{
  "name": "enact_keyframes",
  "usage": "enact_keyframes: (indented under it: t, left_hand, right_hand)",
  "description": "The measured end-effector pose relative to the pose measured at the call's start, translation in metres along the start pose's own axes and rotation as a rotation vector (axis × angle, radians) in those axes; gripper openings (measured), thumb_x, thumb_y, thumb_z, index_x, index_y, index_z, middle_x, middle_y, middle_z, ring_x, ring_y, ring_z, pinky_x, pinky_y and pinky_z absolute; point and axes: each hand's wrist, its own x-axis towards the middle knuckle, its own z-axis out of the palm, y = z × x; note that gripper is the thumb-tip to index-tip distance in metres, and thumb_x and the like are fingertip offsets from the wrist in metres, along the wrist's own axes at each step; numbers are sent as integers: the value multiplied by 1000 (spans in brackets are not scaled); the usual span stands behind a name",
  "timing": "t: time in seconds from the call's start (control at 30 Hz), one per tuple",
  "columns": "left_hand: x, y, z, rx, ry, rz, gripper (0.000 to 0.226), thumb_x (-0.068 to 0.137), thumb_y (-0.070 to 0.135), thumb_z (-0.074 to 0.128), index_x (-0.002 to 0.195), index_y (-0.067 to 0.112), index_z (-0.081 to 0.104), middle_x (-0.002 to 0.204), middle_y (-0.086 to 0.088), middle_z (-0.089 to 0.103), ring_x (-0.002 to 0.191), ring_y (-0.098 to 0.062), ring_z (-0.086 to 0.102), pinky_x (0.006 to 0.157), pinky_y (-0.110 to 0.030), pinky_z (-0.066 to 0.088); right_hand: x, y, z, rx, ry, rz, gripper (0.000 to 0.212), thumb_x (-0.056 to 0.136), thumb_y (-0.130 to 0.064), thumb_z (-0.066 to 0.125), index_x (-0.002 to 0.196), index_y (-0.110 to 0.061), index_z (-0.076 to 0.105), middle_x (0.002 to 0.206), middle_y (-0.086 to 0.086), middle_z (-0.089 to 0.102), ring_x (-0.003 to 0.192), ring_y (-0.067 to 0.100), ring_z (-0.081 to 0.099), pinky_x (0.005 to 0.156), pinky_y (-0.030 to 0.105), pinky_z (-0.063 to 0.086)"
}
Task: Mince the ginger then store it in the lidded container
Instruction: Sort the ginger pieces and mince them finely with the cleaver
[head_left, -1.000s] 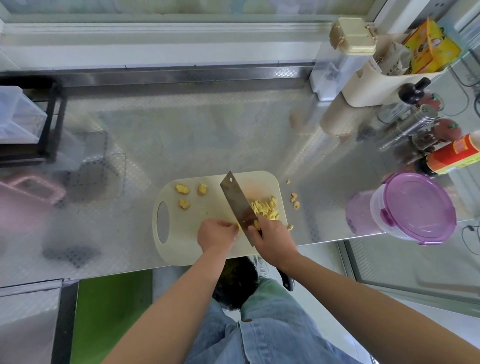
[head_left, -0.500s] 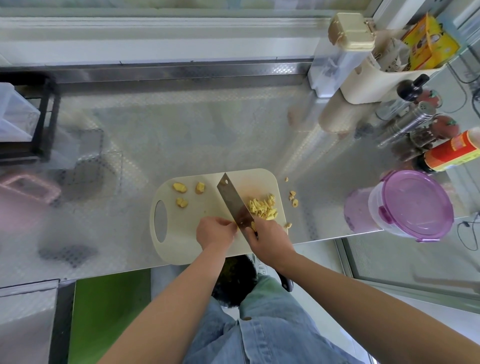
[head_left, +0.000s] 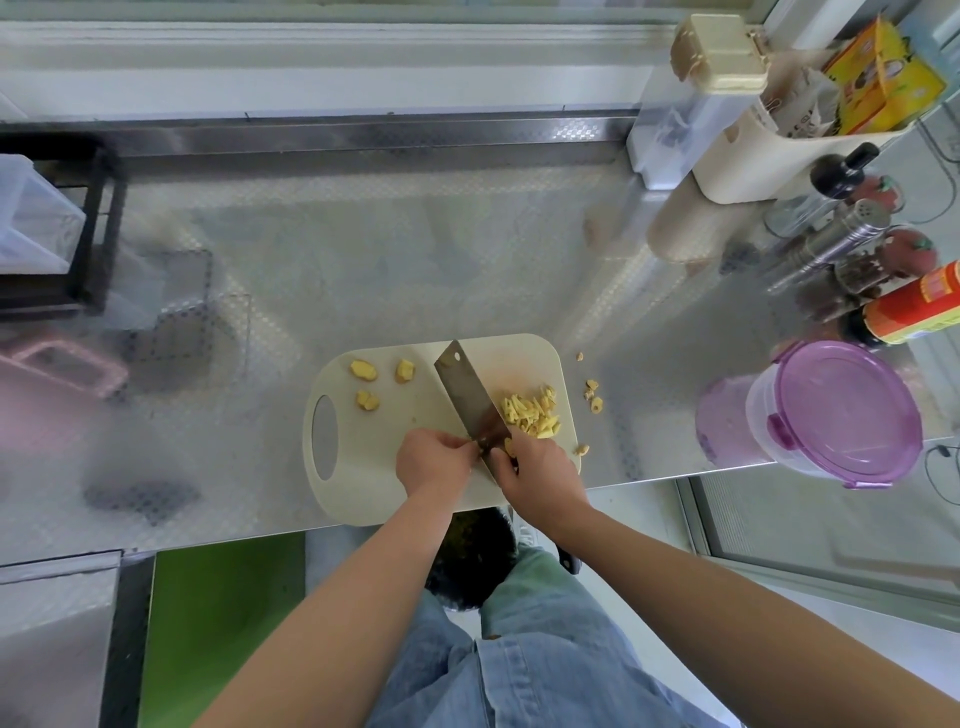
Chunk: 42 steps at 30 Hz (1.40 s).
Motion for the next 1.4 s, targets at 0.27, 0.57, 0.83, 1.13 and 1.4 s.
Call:
enact_keyframes:
  t: [0.27, 0.57, 0.83, 1.13, 1.4]
  left_hand:
    - [-1, 0, 2, -17, 12, -11, 8, 74, 16, 70, 69, 13, 76, 67, -6, 72, 70, -25, 70, 71, -34, 57]
    - [3, -6, 0, -5, -26, 21, 15, 75, 15, 70, 60, 15, 73, 64, -3, 71, 68, -25, 70, 73, -38, 58]
    - [1, -8, 4, 94, -14, 118, 17, 81, 27, 67, 69, 17, 75, 68, -3, 71, 69, -24, 67, 59, -27, 47]
    - [4, -10, -12, 159, 182, 149, 21, 93, 25, 50, 81, 16, 65, 80, 4, 65, 77, -20, 58, 64, -29, 41]
    - [8, -8, -28, 229, 290, 236, 18, 94, 24, 50, 84, 16, 62, 79, 2, 64, 71, -17, 54, 60, -28, 36]
  right_hand:
    - [15, -9, -11, -38, 6, 2, 21, 101, -28, 38, 102, -10, 51, 83, 10, 57, 73, 28, 51, 60, 31, 35]
    - [5, 8, -20, 154, -17, 34, 27, 96, -28, 48, 92, -3, 56, 74, 15, 60, 69, 31, 55, 62, 40, 46]
    - [4, 6, -16, 155, -3, 27, 27, 95, -31, 46, 96, -7, 57, 78, 12, 62, 71, 29, 57, 65, 44, 52]
    - [-4, -3, -8, 152, -19, -26, 28, 97, -28, 47, 73, -18, 37, 60, 0, 43, 61, 23, 44, 50, 32, 29]
    - [7, 13, -13, 186, 92, 136, 24, 98, -25, 44, 80, -8, 47, 65, 8, 51, 57, 23, 47, 51, 30, 37]
